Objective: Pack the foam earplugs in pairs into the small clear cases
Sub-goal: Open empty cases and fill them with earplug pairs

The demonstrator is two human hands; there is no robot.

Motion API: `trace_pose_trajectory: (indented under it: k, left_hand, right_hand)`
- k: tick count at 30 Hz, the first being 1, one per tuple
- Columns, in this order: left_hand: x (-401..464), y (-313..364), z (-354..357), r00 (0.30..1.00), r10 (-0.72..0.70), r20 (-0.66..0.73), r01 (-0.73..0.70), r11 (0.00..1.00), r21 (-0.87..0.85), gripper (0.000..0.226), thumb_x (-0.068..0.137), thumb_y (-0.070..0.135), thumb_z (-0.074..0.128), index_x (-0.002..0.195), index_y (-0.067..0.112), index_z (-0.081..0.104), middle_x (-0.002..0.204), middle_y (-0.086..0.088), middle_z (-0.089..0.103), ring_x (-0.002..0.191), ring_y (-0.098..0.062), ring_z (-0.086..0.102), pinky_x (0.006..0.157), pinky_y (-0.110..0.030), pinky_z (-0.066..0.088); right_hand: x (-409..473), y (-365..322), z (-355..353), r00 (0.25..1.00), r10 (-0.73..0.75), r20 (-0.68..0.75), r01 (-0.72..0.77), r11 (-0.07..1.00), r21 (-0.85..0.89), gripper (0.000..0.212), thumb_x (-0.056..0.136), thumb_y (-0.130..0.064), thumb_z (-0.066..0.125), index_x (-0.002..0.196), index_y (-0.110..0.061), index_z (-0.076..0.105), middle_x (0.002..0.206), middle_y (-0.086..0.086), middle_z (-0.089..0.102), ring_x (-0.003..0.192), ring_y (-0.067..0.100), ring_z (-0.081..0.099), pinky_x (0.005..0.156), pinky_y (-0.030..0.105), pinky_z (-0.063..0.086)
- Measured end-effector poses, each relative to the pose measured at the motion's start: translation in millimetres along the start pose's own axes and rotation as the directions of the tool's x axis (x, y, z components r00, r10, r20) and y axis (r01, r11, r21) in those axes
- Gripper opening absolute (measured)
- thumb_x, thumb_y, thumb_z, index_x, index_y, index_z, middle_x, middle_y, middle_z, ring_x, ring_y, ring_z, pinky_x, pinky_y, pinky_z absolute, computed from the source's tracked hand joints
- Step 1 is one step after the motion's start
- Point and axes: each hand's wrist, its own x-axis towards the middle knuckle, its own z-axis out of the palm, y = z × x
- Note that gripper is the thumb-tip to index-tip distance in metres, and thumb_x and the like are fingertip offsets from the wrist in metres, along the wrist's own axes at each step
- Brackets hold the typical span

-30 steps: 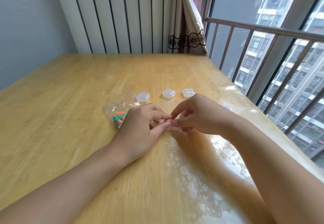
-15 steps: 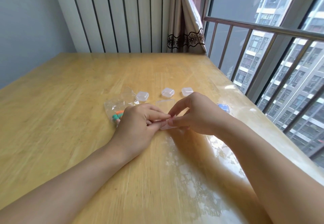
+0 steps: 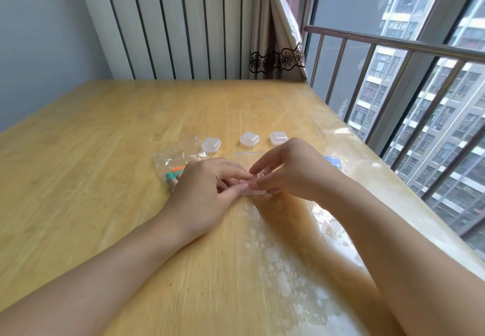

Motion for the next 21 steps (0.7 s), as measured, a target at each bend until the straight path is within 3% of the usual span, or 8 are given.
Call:
trace_pose_trajectory:
  k: [3, 7, 9, 11, 15, 18, 21]
  left_hand:
    - [-1, 2, -1, 1.000, -0.019, -0.024, 0.018, 0.999, -0.043, 0.023, 0.081, 0.013, 0.081, 0.092, 0.032, 0.080, 0.092, 0.011, 0.076, 0.079, -0.011, 0.070, 0.070, -0.029, 0.058]
    - [-3, 6, -2, 0.999, -0.037, -0.019, 0.036, 0.999, -0.031, 0.019, 0.078, 0.011, 0.083, 0.092, 0.024, 0.079, 0.088, 0.007, 0.074, 0.076, -0.009, 0.070, 0.068, -0.028, 0.058]
    - [-3, 8, -4, 0.997, -0.068, -0.042, 0.066, 0.997, -0.047, 0.019, 0.075, 0.011, 0.086, 0.084, 0.020, 0.073, 0.088, 0.004, 0.070, 0.074, -0.008, 0.070, 0.066, -0.024, 0.059]
    - [-3, 8, -6, 0.991, -0.106, -0.083, 0.102, 0.993, -0.052, 0.031, 0.070, 0.013, 0.090, 0.079, 0.018, 0.061, 0.086, -0.003, 0.067, 0.071, -0.009, 0.070, 0.063, -0.022, 0.060]
    - [-3, 7, -7, 0.985, -0.142, -0.095, 0.141, 0.990, -0.014, 0.053, 0.063, 0.025, 0.094, 0.088, 0.022, 0.047, 0.092, -0.003, 0.062, 0.069, -0.010, 0.070, 0.063, -0.027, 0.061]
    - [-3, 8, -8, 0.986, -0.145, -0.085, 0.142, 0.989, -0.039, 0.066, 0.061, 0.036, 0.092, 0.107, 0.028, 0.046, 0.105, 0.005, 0.058, 0.072, -0.008, 0.071, 0.066, -0.026, 0.062]
    - [-3, 9, -7, 0.989, -0.146, -0.036, 0.143, 0.987, -0.068, 0.065, 0.062, 0.049, 0.085, 0.116, 0.028, 0.056, 0.099, 0.010, 0.065, 0.073, -0.007, 0.071, 0.067, -0.019, 0.060]
  right_hand:
    - [-1, 0, -2, 1.000, 0.008, -0.006, -0.008, 1.000, 0.018, 0.025, 0.072, -0.014, 0.091, 0.094, -0.017, 0.080, 0.080, 0.009, 0.076, 0.062, 0.019, 0.074, 0.074, 0.048, 0.064]
    - [-2, -2, -11, 1.000, -0.004, -0.008, 0.004, 1.000, 0.013, 0.025, 0.069, -0.014, 0.093, 0.091, -0.014, 0.079, 0.086, 0.008, 0.078, 0.061, 0.022, 0.073, 0.074, 0.041, 0.065]
    - [-1, -1, -20, 0.999, 0.000, -0.046, 0.000, 1.000, 0.005, 0.024, 0.069, -0.014, 0.093, 0.087, -0.010, 0.076, 0.080, 0.006, 0.078, 0.061, 0.020, 0.072, 0.074, 0.043, 0.063]
    - [1, 2, -23, 0.993, -0.016, -0.117, 0.018, 1.000, 0.015, 0.032, 0.069, -0.014, 0.092, 0.091, -0.009, 0.070, 0.088, 0.004, 0.077, 0.064, 0.025, 0.072, 0.071, 0.048, 0.062]
    - [6, 6, -9, 0.990, -0.127, -0.066, 0.127, 0.992, -0.016, 0.045, 0.082, -0.017, 0.083, 0.122, -0.022, 0.062, 0.106, -0.007, 0.071, 0.079, 0.021, 0.074, 0.061, 0.033, 0.062]
    - [8, 7, -3, 0.964, -0.248, -0.091, 0.234, 0.961, -0.148, 0.021, 0.090, -0.009, 0.072, 0.108, -0.018, 0.075, 0.094, -0.007, 0.073, 0.069, 0.013, 0.070, 0.063, 0.032, 0.061]
    - [4, 3, -6, 0.947, -0.319, -0.038, 0.299, 0.918, -0.262, 0.019, 0.093, -0.007, 0.068, 0.104, -0.020, 0.079, 0.095, -0.009, 0.075, 0.067, 0.002, 0.068, 0.063, 0.018, 0.055]
